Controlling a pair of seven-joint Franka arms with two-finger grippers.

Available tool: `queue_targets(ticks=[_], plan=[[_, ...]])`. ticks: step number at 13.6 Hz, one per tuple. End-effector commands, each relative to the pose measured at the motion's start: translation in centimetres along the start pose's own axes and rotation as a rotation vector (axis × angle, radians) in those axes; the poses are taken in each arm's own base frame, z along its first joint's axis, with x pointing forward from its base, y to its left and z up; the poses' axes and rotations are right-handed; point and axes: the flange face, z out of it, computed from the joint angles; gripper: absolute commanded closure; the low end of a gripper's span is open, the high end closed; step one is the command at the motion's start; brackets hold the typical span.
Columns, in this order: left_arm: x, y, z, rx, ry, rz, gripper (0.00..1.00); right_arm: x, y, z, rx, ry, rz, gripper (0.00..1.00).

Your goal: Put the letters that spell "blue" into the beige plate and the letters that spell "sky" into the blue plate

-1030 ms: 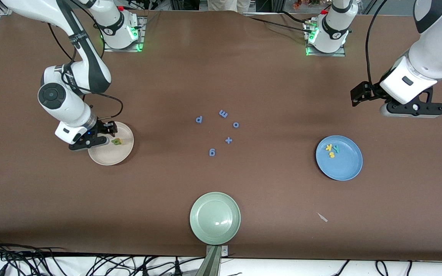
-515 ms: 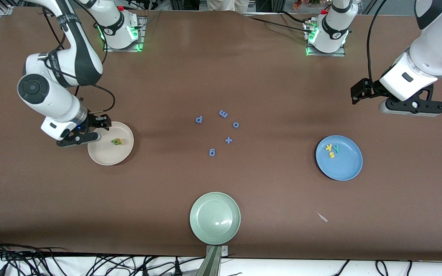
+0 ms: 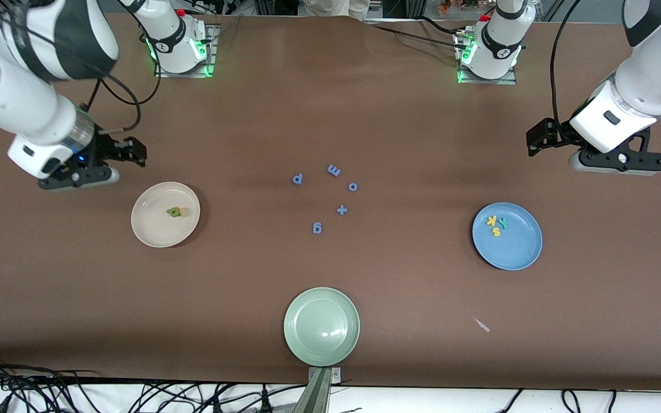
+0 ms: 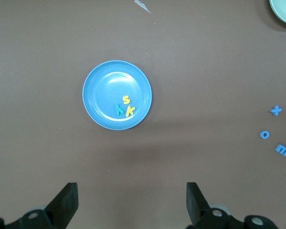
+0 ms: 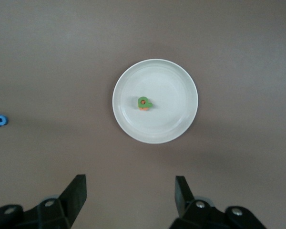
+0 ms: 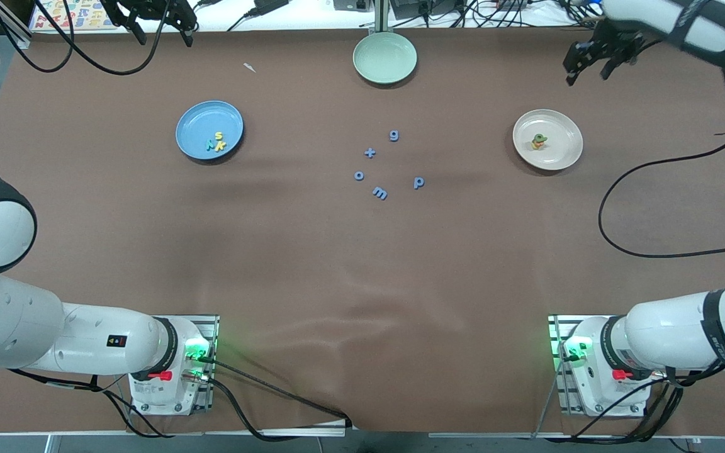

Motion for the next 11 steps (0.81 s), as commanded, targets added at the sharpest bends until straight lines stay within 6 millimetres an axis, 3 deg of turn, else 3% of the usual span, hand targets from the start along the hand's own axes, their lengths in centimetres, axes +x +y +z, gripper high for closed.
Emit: queue_targets(ticks=[1, 4, 8, 11], plan=[[-0.4, -0.3, -0.4, 0.013, -0.016, 0.018, 0.00, -0.9, 0.8, -5.7, 0.022, 0.022, -0.010, 0.00], [-0.5, -0.3, -0.3, 0.015, -0.019, 0.019, 0.00, -1.7, 1.0, -9.9, 0.013, 0.017, -0.007, 0.00], [-0.4, -0.4, -0.2, 0.015, -0.020, 0.013, 0.00, -2.8, 2.0, -11.9, 0.023, 0.032, 0.016, 0.00], [-0.3, -0.5, 0.0, 0.015, -0.025, 0.012, 0.00, -3.1, 2.0, -12.0, 0.035, 0.019, 0.020, 0.00]])
